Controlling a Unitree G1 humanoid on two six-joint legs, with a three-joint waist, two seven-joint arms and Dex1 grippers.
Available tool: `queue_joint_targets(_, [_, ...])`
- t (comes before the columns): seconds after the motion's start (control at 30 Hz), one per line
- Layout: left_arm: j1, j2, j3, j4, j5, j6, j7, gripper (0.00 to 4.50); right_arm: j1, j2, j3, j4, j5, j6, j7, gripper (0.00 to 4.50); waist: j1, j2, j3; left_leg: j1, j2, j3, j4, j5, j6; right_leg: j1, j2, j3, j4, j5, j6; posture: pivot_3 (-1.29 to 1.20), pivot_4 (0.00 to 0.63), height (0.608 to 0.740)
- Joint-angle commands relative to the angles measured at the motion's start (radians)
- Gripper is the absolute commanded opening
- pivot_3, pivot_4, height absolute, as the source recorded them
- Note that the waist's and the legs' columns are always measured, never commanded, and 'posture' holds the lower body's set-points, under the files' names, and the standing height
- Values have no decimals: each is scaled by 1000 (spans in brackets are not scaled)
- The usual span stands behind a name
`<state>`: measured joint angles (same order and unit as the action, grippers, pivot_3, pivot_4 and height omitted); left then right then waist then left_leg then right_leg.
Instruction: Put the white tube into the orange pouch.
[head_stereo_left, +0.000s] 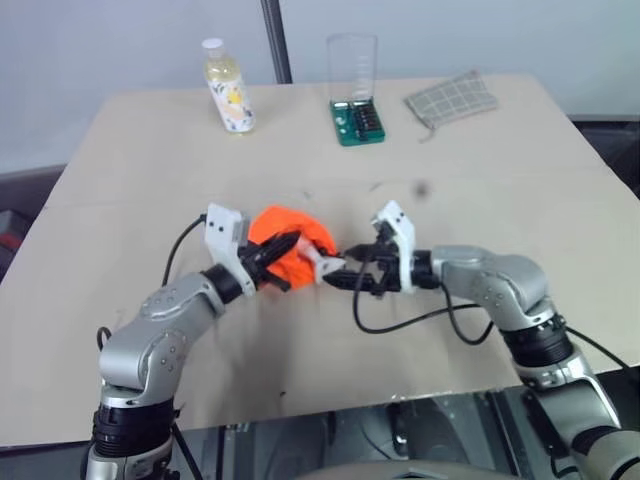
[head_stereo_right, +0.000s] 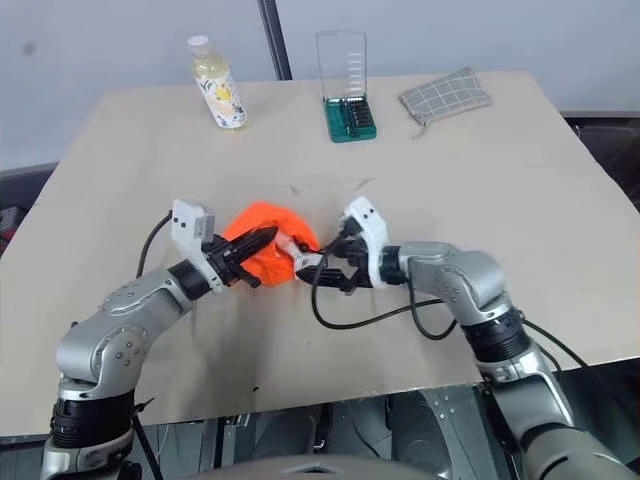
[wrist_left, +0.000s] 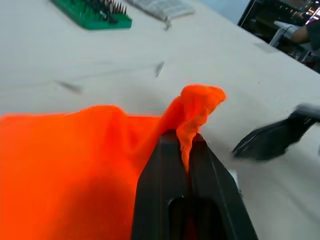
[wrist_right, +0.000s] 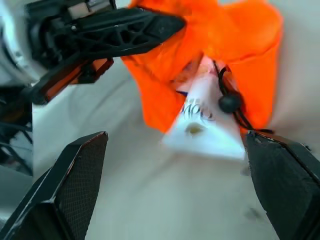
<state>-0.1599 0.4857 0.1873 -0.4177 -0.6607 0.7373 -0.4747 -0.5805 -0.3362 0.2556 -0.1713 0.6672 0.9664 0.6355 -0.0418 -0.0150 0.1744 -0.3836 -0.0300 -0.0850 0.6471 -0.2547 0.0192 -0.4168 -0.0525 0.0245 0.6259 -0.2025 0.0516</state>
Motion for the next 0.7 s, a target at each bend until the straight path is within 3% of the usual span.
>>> queue_joint_targets(0.03, [-6, 16, 10, -18, -4, -6, -8, 0, 18, -33, 9, -26, -87, -163, 65, 4474, 1, 0, 0, 0, 0, 0, 0, 0, 0, 0, 0, 0, 0, 0, 0, 0, 150, 740])
queue_joint_targets(0.17, [1, 22, 10, -27, -5, -5, -15, 0, 20, -118, 131, 72, -377, -480, 87, 4474, 4, 0, 0, 0, 0, 0, 2, 0, 0, 1, 0, 0, 0, 0, 0, 0, 150, 740])
queue_joint_targets(0.3, [21, 36, -8, -39, 7, -15, -31, 0, -8, -123, 229, 208, -588, -710, 81, 4474, 3, 0, 0, 0, 0, 2, 2, 1, -2, 0, 0, 1, 0, 0, 0, 0, 150, 740])
queue_joint_targets(0.53, [24, 36, -6, -35, 14, -24, -40, 0, -66, -11, 234, 450, -701, -878, 65, 4474, 2, -1, 0, 1, 1, 1, 1, 3, -5, 1, 0, 1, 0, 0, 0, 0, 150, 740])
queue_joint_targets(0.7, [30, 38, -6, -37, 18, -31, -45, 0, -117, 96, 177, 608, -659, -917, 105, 4474, 2, -2, -1, 2, 1, 0, 1, 2, -4, 2, 0, 1, 0, 0, -1, 0, 150, 740])
